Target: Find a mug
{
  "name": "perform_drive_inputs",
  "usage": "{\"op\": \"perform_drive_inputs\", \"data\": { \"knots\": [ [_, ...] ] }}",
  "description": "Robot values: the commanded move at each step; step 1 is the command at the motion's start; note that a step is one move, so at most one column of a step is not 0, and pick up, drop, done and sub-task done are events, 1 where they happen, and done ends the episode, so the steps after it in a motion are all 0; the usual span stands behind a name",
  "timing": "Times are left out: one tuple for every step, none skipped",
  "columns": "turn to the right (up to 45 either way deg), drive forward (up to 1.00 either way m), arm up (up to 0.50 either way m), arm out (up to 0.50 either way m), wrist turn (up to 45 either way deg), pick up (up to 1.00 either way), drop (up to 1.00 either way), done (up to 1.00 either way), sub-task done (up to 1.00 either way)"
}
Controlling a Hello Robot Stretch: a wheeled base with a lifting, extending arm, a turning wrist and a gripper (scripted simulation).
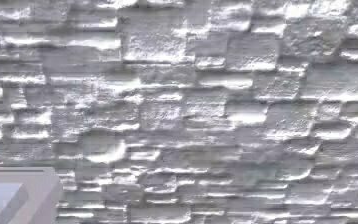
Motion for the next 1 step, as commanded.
{"op": "perform_drive_inputs", "data": {
  "knots": [
    [45.0, 0.00, 0.00, 0.00, 0.0, 0.00, 0.00, 0.00, 0.00]
  ]
}}
